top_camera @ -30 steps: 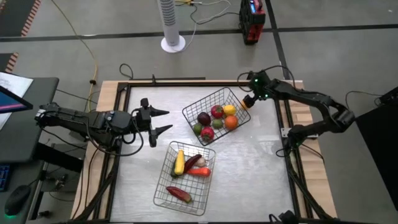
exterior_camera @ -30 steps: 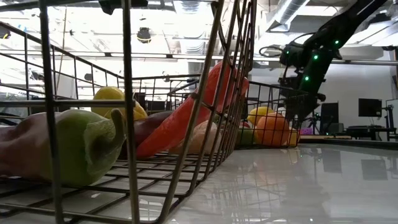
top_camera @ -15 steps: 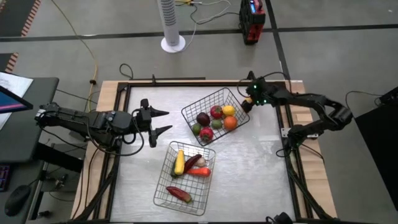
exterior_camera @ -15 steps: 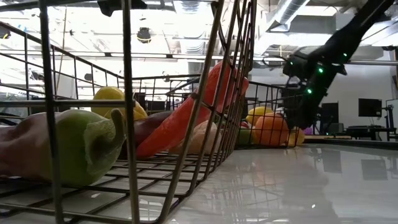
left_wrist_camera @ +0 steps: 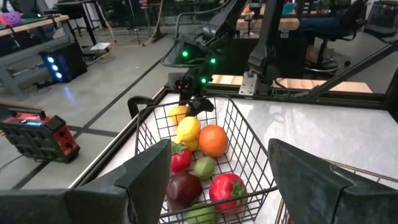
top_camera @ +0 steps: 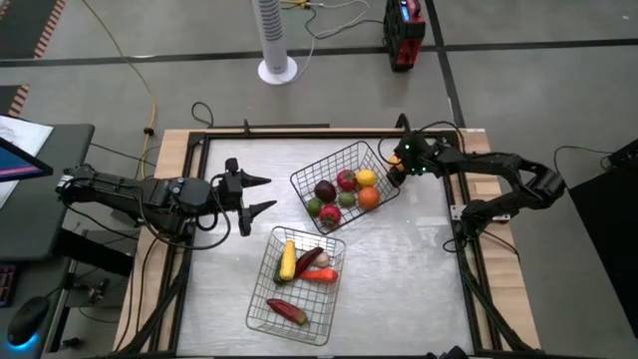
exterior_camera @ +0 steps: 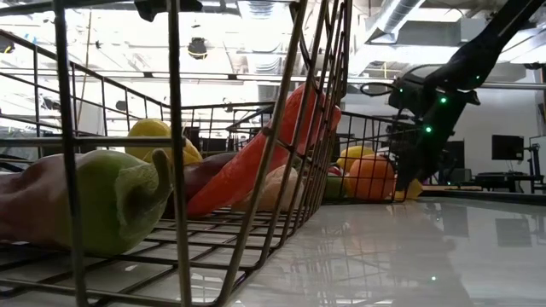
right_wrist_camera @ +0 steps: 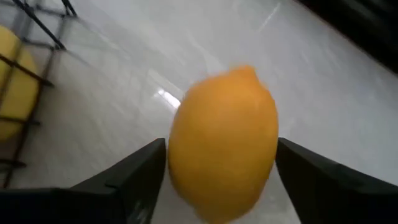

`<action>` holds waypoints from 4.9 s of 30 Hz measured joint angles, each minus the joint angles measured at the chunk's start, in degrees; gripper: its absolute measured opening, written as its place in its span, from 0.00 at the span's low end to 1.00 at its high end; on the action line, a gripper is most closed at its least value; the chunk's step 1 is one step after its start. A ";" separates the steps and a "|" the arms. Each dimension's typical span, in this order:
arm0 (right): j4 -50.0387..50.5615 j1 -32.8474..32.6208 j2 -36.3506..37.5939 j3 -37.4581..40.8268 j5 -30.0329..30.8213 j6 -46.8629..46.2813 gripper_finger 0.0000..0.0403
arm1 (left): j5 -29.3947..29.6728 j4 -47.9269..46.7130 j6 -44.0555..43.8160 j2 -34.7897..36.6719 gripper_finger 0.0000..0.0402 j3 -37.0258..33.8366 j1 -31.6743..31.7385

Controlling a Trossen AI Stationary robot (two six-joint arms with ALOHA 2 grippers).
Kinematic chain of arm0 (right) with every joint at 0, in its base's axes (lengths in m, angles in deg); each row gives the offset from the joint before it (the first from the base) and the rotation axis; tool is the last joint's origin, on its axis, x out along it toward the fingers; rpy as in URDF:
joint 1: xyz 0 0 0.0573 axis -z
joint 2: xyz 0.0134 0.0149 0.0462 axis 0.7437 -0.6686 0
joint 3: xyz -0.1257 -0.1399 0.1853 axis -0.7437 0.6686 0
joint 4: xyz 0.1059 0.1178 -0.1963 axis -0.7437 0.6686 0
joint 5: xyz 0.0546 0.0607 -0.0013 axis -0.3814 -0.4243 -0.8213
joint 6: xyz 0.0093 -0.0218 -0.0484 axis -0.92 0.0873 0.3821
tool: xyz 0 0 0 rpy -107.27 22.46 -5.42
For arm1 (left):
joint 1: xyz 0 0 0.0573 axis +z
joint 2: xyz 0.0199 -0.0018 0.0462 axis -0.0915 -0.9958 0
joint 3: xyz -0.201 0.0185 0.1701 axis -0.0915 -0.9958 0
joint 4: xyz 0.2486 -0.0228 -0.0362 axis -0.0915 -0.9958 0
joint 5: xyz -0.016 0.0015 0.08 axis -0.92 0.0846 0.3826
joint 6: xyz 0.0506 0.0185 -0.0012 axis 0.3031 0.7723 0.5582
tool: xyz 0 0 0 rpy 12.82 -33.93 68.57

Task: Sort produce into baskets
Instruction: Put the yellow lemon into the black wire basket, then return to Home Position

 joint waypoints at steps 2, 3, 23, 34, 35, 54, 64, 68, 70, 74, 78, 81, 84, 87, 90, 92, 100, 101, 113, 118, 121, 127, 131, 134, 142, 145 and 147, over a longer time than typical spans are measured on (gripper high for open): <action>1.52 0.10 0.00 0.00 0.13 0.11 0.73 | 0.00 0.00 0.00 0.00 0.64 0.00 0.00; 1.83 0.09 0.00 0.00 0.15 0.20 0.69 | 0.00 0.00 0.00 0.00 0.64 0.00 0.00; 20.57 -7.79 10.17 -18.11 2.38 -8.36 0.59 | -0.56 0.07 0.44 0.00 0.64 0.00 -0.01; 12.31 -29.51 14.37 -15.30 0.28 -11.75 0.68 | -0.04 4.33 1.10 -0.02 0.64 0.00 0.00; 12.04 -30.82 14.15 -15.05 0.52 -11.76 0.69 | -0.02 4.50 1.07 -0.02 0.64 0.00 0.00; 0.98 -39.30 43.55 4.32 13.88 -13.01 0.73 | 5.05 30.97 5.68 0.91 0.64 -13.36 -1.50; -3.72 -43.03 62.98 14.78 15.37 -13.05 0.73 | 4.58 37.88 5.42 16.56 0.64 -27.28 -3.86; -2.75 -43.16 68.95 16.08 15.59 -13.06 0.72 | 4.58 37.93 6.37 24.10 0.64 -31.64 -3.87; -1.36 -43.19 71.95 16.36 15.51 -13.07 0.72 | 4.56 37.99 6.70 28.10 0.64 -33.69 -3.87; 2.73 -43.19 77.77 16.39 15.38 -13.07 0.72 | 4.44 38.03 6.76 36.04 0.64 -38.15 -3.85; 5.78 -43.06 77.95 16.21 15.58 -12.95 0.72 | 4.40 37.90 7.17 43.24 0.64 -42.05 -3.85; 5.33 -43.13 77.81 17.39 15.28 -11.16 0.72 | 4.29 37.30 7.59 48.17 0.64 -43.61 -3.85; 4.99 -43.22 78.11 19.21 12.90 -10.68 0.72 | 3.84 37.60 7.61 50.22 0.64 -44.34 -3.82; 2.66 -43.22 78.16 20.82 10.85 -11.83 0.72 | 2.40 37.91 6.17 49.69 0.64 -45.26 -3.82; -0.24 -43.22 78.12 22.92 10.53 -13.02 0.72 | 0.95 34.89 1.16 49.45 0.64 -45.92 -3.82; -0.35 -43.22 78.14 23.66 10.40 -12.84 0.72 | -1.59 32.12 -2.26 49.46 0.64 -45.92 -3.91; 0.66 -43.06 78.12 26.46 12.35 -16.45 0.72 | -4.60 25.61 -2.97 49.48 0.64 -45.94 -3.89; 1.13 -43.06 78.14 26.59 12.32 -16.88 0.72 | -4.61 24.27 -2.46 49.48 0.64 -45.94 -3.89; 3.68 -43.06 78.14 26.60 12.31 -18.05 0.72 | -4.81 13.22 -1.55 48.72 0.64 -45.55 -3.89; 3.70 -43.06 78.14 26.60 12.30 -18.05 0.72 | -4.81 13.14 -1.57 48.74 0.64 -45.53 -3.89; 3.73 -43.06 78.14 26.60 12.28 -18.05 0.72 | -4.80 13.09 -1.57 48.74 0.64 -45.51 -3.89; 3.79 -43.06 78.14 26.60 12.28 -18.05 0.72 | -4.74 12.98 -0.48 48.74 0.64 -45.44 -3.89; 3.81 -43.06 78.14 26.60 12.26 -18.06 0.72 | -4.72 12.94 -0.46 48.74 0.64 -45.44 -3.89; 3.82 -43.06 78.14 26.60 12.26 -18.08 0.72 | -4.70 12.94 -0.44 48.74 0.64 -45.42 -3.89; 3.84 -43.06 78.14 26.62 12.24 -18.08 0.72 | -4.70 12.92 -0.44 48.74 0.64 -45.42 -3.89; 3.84 -43.06 78.14 26.62 12.24 -18.08 0.72 | -4.70 12.90 -0.44 48.74 0.64 -45.40 -3.89; 3.84 -43.06 78.14 26.62 12.24 -18.08 0.72 | -4.70 12.88 -0.42 48.74 0.64 -45.40 -3.89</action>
